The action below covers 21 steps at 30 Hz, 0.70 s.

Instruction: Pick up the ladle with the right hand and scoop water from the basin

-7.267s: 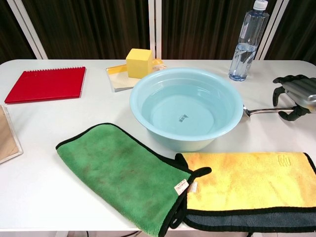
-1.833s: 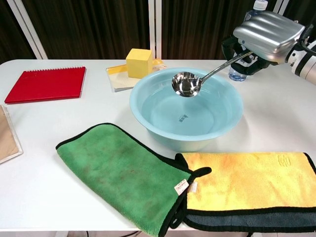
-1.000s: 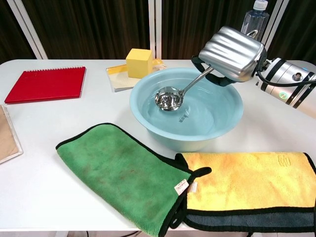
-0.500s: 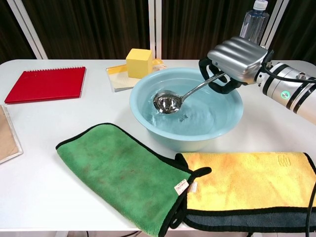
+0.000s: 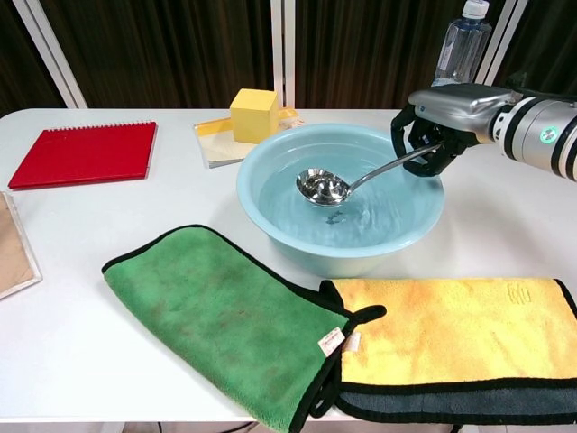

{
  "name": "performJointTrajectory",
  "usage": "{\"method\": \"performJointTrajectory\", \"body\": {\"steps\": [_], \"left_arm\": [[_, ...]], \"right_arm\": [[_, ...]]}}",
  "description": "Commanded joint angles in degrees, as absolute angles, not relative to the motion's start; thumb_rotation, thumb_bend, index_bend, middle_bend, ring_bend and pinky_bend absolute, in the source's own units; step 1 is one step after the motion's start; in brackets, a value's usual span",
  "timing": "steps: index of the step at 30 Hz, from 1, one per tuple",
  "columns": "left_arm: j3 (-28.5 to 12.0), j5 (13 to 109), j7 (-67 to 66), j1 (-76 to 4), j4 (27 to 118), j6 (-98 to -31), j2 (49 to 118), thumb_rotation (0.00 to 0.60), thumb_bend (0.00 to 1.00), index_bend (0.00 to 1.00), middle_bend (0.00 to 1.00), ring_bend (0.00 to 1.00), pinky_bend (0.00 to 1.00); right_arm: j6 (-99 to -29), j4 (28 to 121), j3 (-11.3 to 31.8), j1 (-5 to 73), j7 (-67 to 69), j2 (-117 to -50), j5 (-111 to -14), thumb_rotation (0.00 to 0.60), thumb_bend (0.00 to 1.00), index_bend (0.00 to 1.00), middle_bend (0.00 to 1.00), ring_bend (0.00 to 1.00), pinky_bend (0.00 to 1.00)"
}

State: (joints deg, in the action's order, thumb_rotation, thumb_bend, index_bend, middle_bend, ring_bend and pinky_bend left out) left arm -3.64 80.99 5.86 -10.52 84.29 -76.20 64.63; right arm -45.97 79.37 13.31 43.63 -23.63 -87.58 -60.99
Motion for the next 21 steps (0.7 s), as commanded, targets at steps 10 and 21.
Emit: {"method": "performJointTrajectory", "body": {"steps": [10,21], "left_arm": [[-3.7,80.9,5.7,-10.8,84.9,-75.8,64.5,0.6,0.02,0.11,0.0,0.0,0.16],[-3.7,81.1,5.5,-10.9,86.0,-75.9,63.9,0.6,0.02,0.11,0.0,0.0,0.16]], "right_arm": [[-46.5,86.7,12.8,47.5,-32.1,-82.0,-53.7,0.6,0.6,0.76,0.75,0.7,0.82],[-49.5,94.4,12.3,50.1,-36.8,-76.8,-48.2,0.6,0.6,0.76,0.75,0.7,0.82]]}}
